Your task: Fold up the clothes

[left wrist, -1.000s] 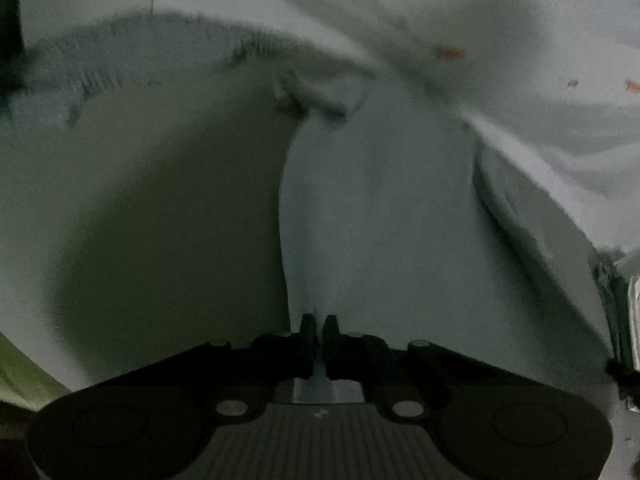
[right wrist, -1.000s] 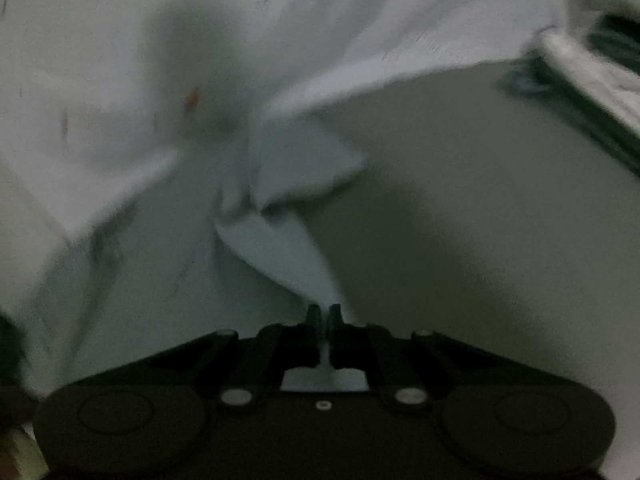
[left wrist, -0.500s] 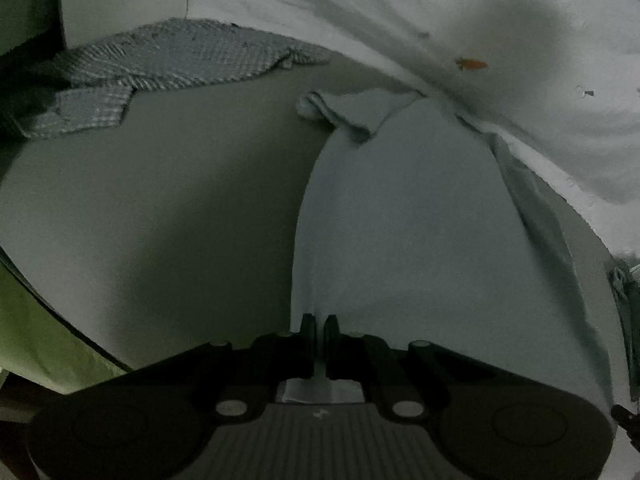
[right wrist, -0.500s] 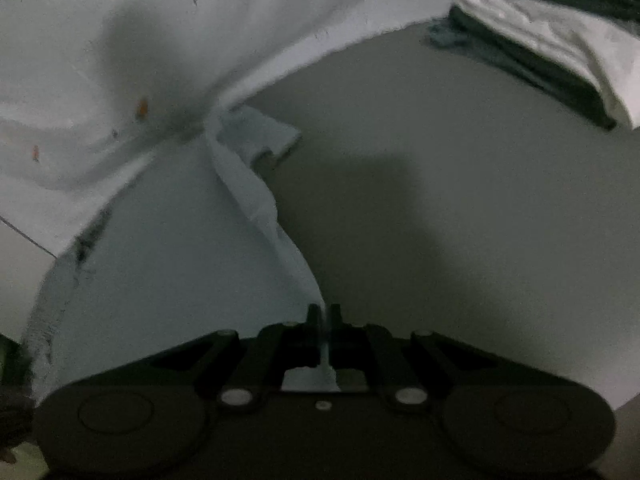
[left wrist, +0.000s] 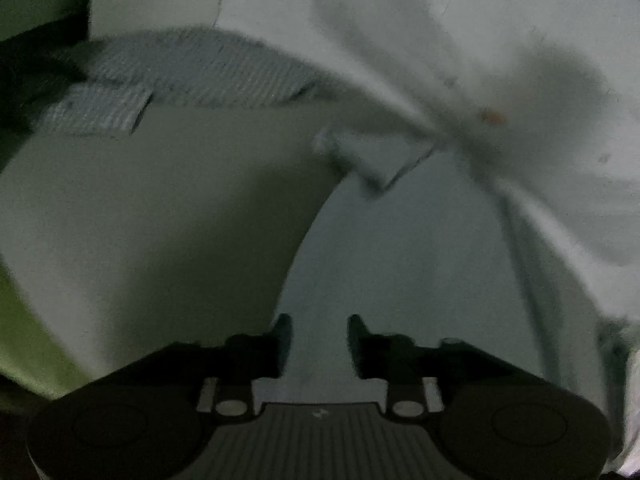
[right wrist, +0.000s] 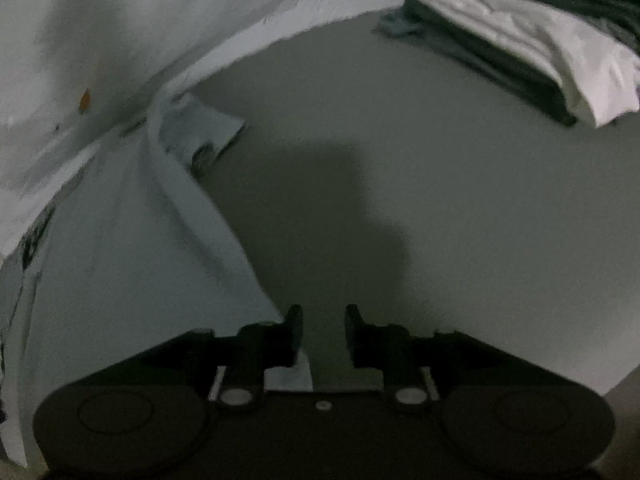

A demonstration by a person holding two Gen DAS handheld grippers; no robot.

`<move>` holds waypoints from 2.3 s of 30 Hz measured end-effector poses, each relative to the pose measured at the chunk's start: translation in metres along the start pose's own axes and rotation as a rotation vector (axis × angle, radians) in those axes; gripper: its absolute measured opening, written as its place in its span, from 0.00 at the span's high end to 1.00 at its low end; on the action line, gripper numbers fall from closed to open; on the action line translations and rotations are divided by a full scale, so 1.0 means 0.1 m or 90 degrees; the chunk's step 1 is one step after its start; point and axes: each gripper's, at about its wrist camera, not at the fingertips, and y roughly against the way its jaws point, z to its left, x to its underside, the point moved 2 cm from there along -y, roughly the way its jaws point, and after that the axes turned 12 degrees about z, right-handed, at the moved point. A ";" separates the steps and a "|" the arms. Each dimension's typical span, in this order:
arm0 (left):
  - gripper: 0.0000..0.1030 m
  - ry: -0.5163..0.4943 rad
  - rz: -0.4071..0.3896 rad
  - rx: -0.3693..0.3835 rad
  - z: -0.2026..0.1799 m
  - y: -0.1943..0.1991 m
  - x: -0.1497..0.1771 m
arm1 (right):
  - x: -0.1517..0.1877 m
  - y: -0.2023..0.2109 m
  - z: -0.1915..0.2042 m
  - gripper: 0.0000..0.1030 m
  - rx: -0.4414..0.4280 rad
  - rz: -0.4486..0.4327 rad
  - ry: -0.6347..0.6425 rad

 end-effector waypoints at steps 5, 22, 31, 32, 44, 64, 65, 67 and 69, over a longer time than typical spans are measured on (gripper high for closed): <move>0.42 -0.028 0.007 0.076 -0.26 -0.20 -0.29 | -0.30 -0.12 0.10 0.64 -0.007 -0.029 -0.006; 0.18 -0.132 0.126 0.091 -1.19 -1.76 -1.25 | -1.42 -0.80 0.90 0.50 -0.009 -0.055 0.036; 0.00 -0.227 0.147 0.046 -1.41 -2.20 -1.07 | -1.78 -1.12 1.14 0.49 -0.011 -0.054 0.099; 0.00 -0.248 0.144 0.027 -1.45 -2.21 -1.04 | -1.80 -1.15 1.14 0.49 -0.015 -0.053 0.098; 0.00 -0.352 0.130 -0.124 -1.70 -2.32 -0.81 | -1.96 -1.53 1.14 0.37 0.004 -0.040 0.102; 0.00 -0.356 0.106 -0.125 -1.74 -2.28 -0.74 | -2.31 -1.53 1.34 0.95 0.091 -0.093 0.343; 0.00 -0.355 0.107 -0.126 -1.75 -2.28 -0.75 | -2.43 -1.48 1.32 0.95 0.119 -0.125 0.347; 0.00 -0.355 0.108 -0.126 -1.74 -2.28 -0.75 | -2.72 -1.38 1.25 0.95 0.181 -0.196 0.315; 0.00 -0.353 0.106 -0.126 -1.74 -2.28 -0.74 | -2.97 -1.32 1.13 0.95 0.222 -0.244 0.245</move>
